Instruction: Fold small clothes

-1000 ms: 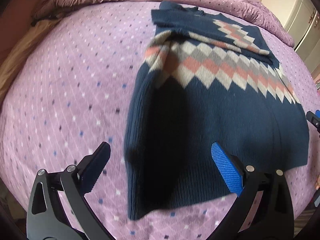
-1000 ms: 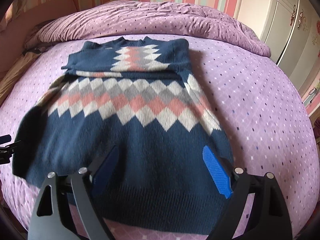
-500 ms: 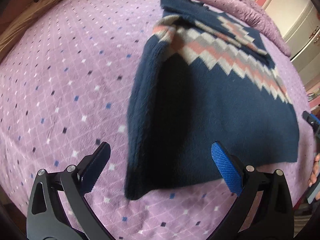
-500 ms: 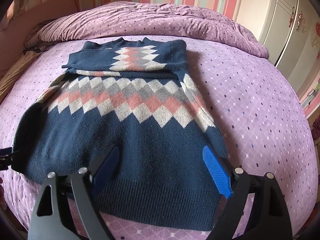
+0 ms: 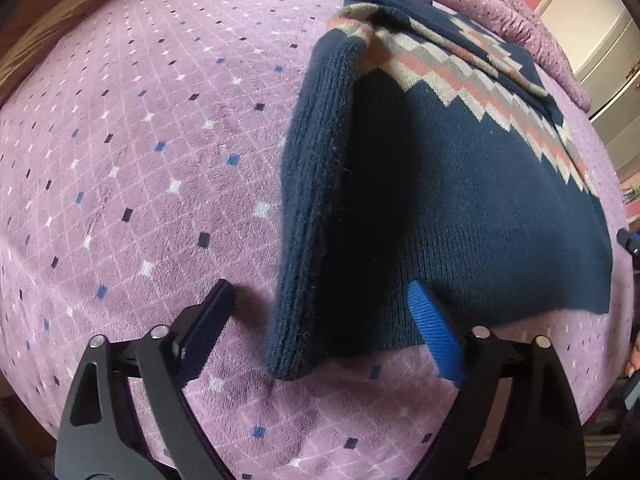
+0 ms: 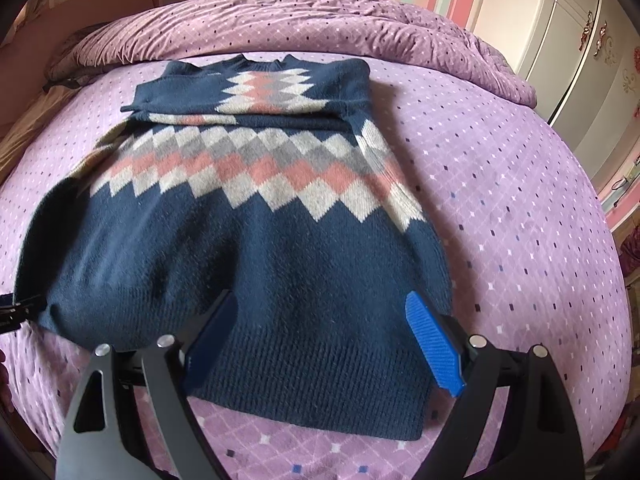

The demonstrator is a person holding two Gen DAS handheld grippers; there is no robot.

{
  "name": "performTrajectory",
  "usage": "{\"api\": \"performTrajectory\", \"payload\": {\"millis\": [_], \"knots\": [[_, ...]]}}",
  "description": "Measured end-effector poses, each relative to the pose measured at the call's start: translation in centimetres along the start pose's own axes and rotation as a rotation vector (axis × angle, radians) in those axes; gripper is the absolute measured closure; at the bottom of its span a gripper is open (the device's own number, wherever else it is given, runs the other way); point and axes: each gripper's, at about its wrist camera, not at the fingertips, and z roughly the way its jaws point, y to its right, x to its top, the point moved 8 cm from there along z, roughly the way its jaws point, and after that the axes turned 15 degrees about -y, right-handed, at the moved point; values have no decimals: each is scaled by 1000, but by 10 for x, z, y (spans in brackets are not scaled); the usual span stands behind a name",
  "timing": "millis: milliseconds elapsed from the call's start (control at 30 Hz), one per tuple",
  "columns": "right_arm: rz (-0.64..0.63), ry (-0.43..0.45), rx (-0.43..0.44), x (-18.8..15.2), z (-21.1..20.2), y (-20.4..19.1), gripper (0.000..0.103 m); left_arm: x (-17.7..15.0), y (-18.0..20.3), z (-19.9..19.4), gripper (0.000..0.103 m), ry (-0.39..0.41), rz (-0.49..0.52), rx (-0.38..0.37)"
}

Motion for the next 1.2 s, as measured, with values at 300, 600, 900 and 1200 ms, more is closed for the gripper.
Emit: {"api": "performTrajectory", "payload": {"millis": [300, 600, 900, 1200], "knots": [[-1, -17, -11, -8, 0, 7, 16, -5, 3, -9, 45, -17, -89, -107], [48, -39, -32, -17, 3, 31, 16, -12, 4, -2, 71, -61, -112, -75], [203, -103, -3, -50, 19, 71, 16, -5, 6, -2, 94, -91, -58, 15], [352, -176, 156, -76, 54, 76, 27, -5, 6, -3, 94, -96, -53, 30]]}}
